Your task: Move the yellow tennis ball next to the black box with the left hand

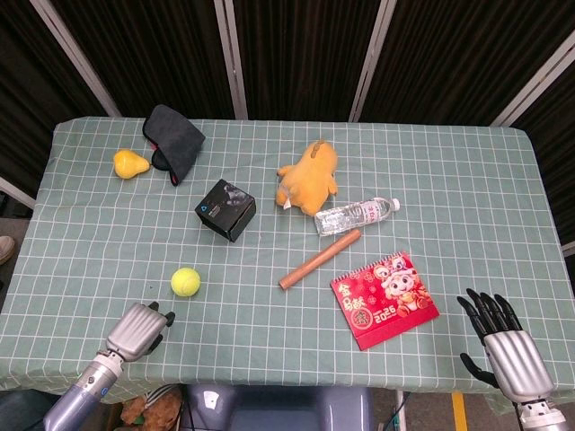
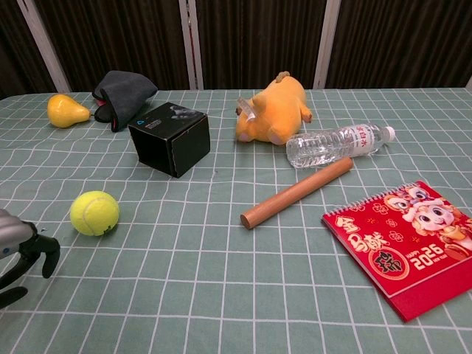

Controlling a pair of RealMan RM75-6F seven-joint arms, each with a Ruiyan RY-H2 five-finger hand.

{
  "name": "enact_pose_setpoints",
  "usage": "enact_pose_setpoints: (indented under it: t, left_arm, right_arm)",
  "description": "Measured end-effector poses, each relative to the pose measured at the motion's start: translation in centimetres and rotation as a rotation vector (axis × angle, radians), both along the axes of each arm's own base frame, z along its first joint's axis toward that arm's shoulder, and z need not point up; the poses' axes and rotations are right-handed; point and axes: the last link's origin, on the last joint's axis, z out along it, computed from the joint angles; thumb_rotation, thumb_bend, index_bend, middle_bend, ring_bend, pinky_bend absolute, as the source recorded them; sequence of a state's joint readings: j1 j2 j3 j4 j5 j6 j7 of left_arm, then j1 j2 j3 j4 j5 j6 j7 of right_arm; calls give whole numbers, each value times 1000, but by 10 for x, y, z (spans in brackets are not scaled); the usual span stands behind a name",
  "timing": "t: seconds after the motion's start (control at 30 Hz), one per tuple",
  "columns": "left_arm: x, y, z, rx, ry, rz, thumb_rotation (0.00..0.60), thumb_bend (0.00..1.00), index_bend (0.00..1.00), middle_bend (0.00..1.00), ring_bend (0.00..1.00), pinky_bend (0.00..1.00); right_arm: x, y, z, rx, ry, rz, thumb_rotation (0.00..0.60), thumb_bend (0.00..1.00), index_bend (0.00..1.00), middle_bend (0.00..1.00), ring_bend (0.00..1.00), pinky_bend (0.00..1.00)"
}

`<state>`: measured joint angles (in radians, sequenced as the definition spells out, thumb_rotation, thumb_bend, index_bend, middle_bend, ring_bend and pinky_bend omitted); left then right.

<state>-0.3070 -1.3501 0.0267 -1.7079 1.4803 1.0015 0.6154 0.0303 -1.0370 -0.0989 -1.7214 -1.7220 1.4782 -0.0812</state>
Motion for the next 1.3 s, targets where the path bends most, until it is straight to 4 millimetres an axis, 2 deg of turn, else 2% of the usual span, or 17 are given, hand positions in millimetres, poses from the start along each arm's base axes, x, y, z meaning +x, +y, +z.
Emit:
enact_pose_setpoints:
  t: [0.43,0.83,0.9,1.03,1.17,1.3]
  left_arm:
    - [5,26,-17,-21,-30,-1,600,407,459,654,379,652]
    - [11,42,-16,-5,-52,-2,600,408,434,635,379,614]
    - [11,45,-16,1,-53,-4,600,409,435,633,379,597]
    - [10,52,-15,18,-52,-8,600,485,449,638,379,532]
    - [9,60,-16,31,-53,20,600,482,438,603,356,463]
    - [11,70,-18,50,-52,32,600,453,423,576,340,438]
  right_arm:
    - [-1,2,4,-17,-6,-3,600,319,0,0,0,0]
    - [0,2,7,-19,-15,6,600,319,0,0,0,0]
    - [0,2,6,-17,-15,7,600,320,0,0,0,0]
    - [0,1,6,-13,-16,7,600,319,0,0,0,0]
    - [0,2,7,-14,-23,7,600,320,0,0,0,0]
    - [-1,1,9,-15,-27,7,600,320,0,0,0,0]
